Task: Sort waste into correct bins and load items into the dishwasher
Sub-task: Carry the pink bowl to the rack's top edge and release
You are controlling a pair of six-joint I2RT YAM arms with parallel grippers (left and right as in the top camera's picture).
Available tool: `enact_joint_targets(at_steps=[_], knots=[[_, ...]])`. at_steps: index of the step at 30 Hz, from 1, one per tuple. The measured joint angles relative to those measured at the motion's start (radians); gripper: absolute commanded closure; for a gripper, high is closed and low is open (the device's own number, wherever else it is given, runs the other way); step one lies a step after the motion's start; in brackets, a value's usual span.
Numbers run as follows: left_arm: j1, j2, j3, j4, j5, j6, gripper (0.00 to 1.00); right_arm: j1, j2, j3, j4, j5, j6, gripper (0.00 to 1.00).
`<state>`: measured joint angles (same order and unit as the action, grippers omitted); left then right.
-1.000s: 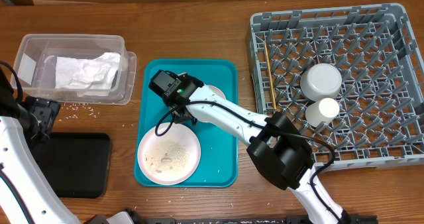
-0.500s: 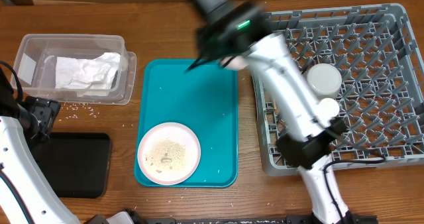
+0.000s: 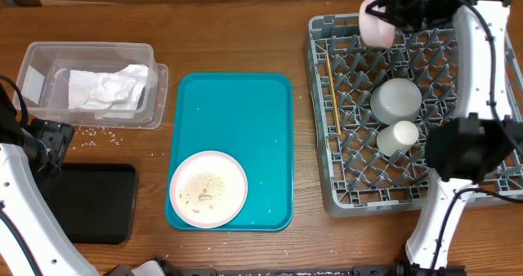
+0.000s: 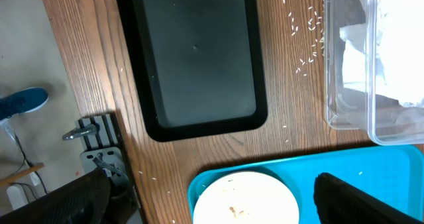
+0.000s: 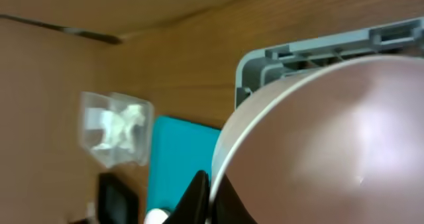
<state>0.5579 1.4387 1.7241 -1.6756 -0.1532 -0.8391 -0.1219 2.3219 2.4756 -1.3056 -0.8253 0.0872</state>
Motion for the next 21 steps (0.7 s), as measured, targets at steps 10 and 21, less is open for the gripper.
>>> enact_joint_targets(at_steps=[10, 21], knots=[[0.0, 0.0, 0.0, 0.0, 0.0, 0.0, 0.0, -0.115, 0.0, -0.369, 0.331, -0.513, 0.019, 0.96], [0.0, 0.0, 0.0, 0.0, 0.0, 0.0, 0.0, -0.161, 0.0, -0.383, 0.322, -0.51, 0.137, 0.96]])
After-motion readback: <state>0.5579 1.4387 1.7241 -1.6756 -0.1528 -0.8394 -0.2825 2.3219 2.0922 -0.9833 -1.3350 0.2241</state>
